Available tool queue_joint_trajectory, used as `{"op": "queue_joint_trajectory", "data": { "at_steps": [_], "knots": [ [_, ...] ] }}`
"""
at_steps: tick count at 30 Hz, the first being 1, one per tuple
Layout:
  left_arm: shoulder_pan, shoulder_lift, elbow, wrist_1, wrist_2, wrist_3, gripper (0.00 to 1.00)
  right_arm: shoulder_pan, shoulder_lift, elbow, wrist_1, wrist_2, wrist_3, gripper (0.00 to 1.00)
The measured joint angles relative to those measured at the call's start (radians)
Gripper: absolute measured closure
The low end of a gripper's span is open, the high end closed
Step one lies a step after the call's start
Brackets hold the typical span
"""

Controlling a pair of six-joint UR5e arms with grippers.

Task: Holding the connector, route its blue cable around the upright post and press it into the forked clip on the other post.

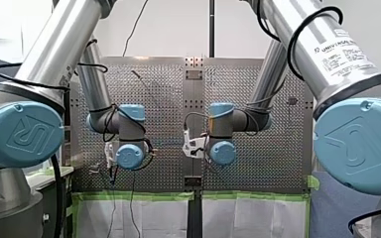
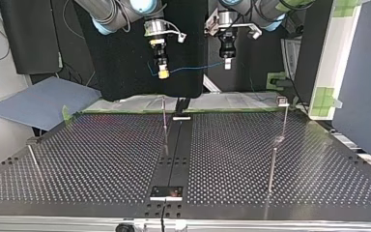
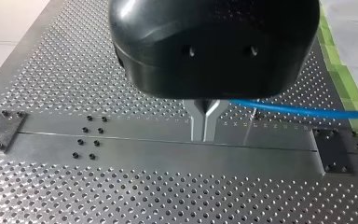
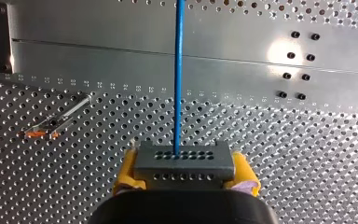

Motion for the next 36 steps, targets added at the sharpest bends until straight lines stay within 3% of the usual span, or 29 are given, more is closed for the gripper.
{"op": "queue_joint_trajectory", "data": {
  "at_steps": [29, 36],
  "knots": [
    [-0.001, 0.0, 0.0, 0.0, -0.001, 0.002, 0.98, 0.0, 0.0, -0.001, 0.0, 0.0, 0.0, 1.0],
    [-0.001, 0.0, 0.0, 0.0, -0.001, 0.006, 0.98, 0.028, 0.034, -0.011, 0.025, 0.001, 0.004, 1.0]
  ]
}}
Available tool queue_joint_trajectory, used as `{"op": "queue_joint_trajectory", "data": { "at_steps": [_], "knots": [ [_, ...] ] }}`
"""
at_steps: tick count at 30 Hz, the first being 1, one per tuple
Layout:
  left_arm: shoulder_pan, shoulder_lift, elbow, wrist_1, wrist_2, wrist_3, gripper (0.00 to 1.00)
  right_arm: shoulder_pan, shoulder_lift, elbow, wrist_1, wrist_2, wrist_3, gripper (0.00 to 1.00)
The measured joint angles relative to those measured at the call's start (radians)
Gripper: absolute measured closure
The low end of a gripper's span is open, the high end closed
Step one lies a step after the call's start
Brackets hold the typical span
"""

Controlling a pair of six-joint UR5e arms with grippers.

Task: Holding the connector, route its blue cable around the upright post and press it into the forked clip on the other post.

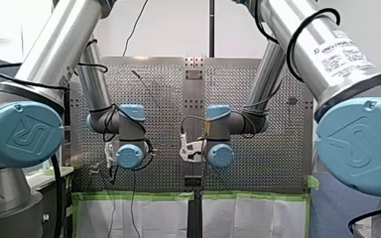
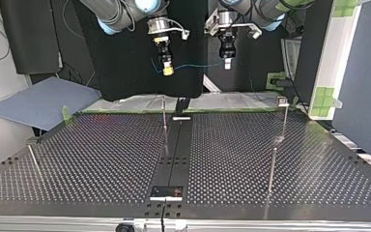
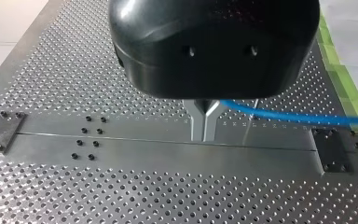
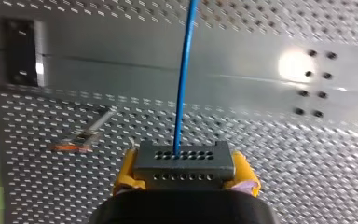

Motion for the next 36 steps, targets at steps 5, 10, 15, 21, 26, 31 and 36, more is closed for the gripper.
{"op": "queue_joint_trajectory", "data": {
  "at_steps": [5, 10, 15, 21, 26, 31, 36],
  "knots": [
    [0.0, 0.0, 0.0, 0.0, 0.0, 0.0, 0.98, 0.007, 0.045, -0.001, 0.005, 0.0, 0.0, 1.0],
    [0.0, 0.0, 0.0, 0.0, 0.0, 0.0, 0.98, 0.007, 0.068, -0.001, 0.006, 0.0, 0.001, 1.0],
    [0.0, 0.0, 0.0, 0.0, 0.0, 0.0, 0.87, 0.007, 0.071, -0.001, 0.006, 0.0, 0.001, 1.0],
    [-0.014, -0.028, -0.027, 0.017, 0.026, 0.027, 0.87, 0.008, 0.072, -0.001, 0.006, 0.0, 0.001, 1.0],
    [-0.018, -0.07, -0.07, 0.022, 0.042, 0.042, 0.87, 0.008, 0.072, -0.001, 0.006, 0.0, 0.0, 1.0],
    [-0.018, -0.107, -0.091, 0.023, 0.044, 0.044, 0.87, 0.008, 0.072, -0.001, 0.006, 0.0, 0.0, 1.0],
    [-0.019, -0.116, -0.093, 0.023, 0.044, 0.045, 0.87, 0.008, 0.072, -0.001, 0.006, 0.0, 0.0, 1.0]
  ]
}}
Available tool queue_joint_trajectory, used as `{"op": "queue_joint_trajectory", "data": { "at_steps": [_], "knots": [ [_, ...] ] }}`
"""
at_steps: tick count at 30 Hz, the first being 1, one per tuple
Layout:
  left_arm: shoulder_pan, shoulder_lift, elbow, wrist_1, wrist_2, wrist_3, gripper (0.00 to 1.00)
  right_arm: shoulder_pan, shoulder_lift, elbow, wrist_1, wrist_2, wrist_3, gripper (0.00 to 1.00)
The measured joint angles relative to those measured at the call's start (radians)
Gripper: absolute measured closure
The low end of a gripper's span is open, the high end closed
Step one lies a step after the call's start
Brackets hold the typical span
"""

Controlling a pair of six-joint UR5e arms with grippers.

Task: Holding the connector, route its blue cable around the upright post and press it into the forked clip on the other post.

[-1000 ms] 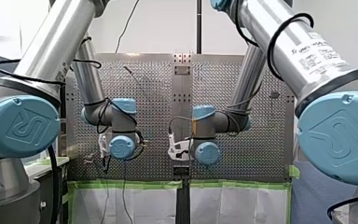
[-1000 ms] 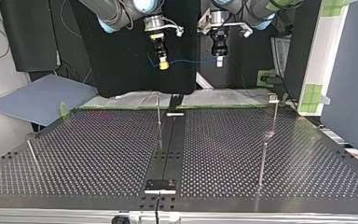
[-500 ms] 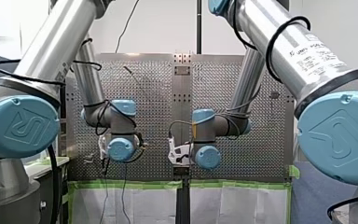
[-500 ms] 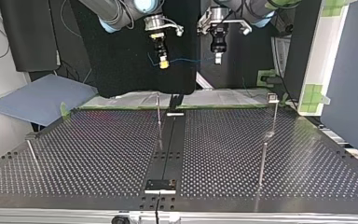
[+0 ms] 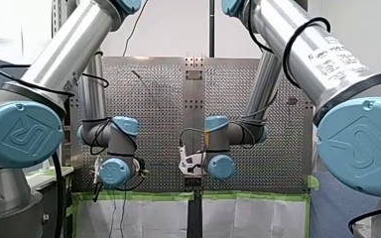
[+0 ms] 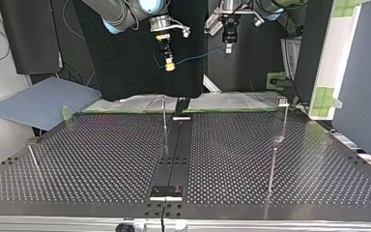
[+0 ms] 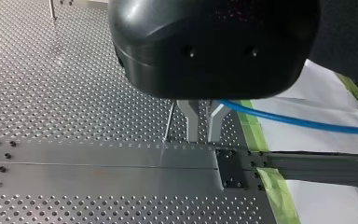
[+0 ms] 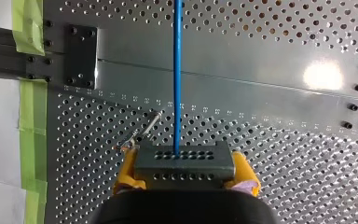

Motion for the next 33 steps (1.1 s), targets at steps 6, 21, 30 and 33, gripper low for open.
{"op": "queue_joint_trajectory", "data": {
  "at_steps": [6, 21, 30, 33],
  "knots": [
    [0.0, -0.001, 0.0, 0.0, 0.0, 0.0, 0.87, 0.0, 0.0, 0.0, 0.0, 0.0, 0.0, 1.0],
    [0.012, 0.091, -0.004, -0.063, -0.058, -0.065, 0.82, 0.085, -0.032, -0.025, 0.088, 0.088, 0.088, 1.0],
    [0.044, 0.168, -0.038, -0.141, -0.131, -0.116, 0.8, 0.071, -0.105, -0.016, 0.161, 0.161, 0.161, 1.0],
    [0.066, 0.194, -0.031, -0.166, -0.143, -0.133, 0.8, 0.057, -0.13, -0.013, 0.187, 0.186, 0.175, 1.0]
  ]
}}
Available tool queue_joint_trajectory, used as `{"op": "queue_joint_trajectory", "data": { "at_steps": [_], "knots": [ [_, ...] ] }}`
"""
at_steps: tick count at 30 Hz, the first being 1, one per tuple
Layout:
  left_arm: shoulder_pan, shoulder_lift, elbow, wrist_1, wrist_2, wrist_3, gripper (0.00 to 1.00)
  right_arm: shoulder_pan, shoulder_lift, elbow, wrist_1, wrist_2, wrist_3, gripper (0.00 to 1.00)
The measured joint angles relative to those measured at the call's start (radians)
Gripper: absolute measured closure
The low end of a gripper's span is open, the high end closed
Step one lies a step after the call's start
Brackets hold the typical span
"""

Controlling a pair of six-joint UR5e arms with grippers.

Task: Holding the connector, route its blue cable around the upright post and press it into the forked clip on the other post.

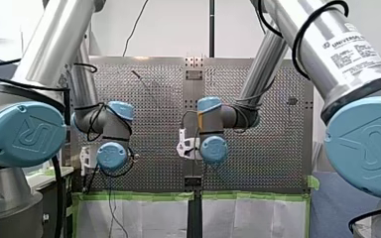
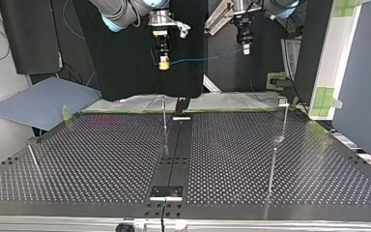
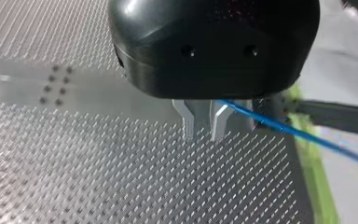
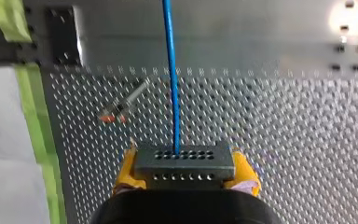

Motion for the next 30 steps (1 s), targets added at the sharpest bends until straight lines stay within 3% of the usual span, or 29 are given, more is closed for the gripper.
{"op": "queue_joint_trajectory", "data": {
  "at_steps": [3, 9, 16, 30],
  "knots": [
    [0.025, 0.026, 0.009, -0.026, 0.013, -0.02, 0.8, -0.01, -0.027, 0.0, 0.027, 0.002, 0.0, 1.0],
    [0.06, 0.076, 0.034, -0.076, 0.058, -0.058, 0.8, -0.019, -0.078, -0.012, 0.077, -0.038, -0.009, 1.0],
    [0.068, 0.138, 0.079, -0.138, 0.113, -0.098, 0.8, -0.022, -0.141, -0.067, 0.135, -0.089, -0.021, 1.0],
    [0.079, 0.273, 0.182, -0.259, 0.118, -0.16, 0.8, -0.022, -0.259, -0.187, 0.248, -0.115, -0.026, 1.0]
  ]
}}
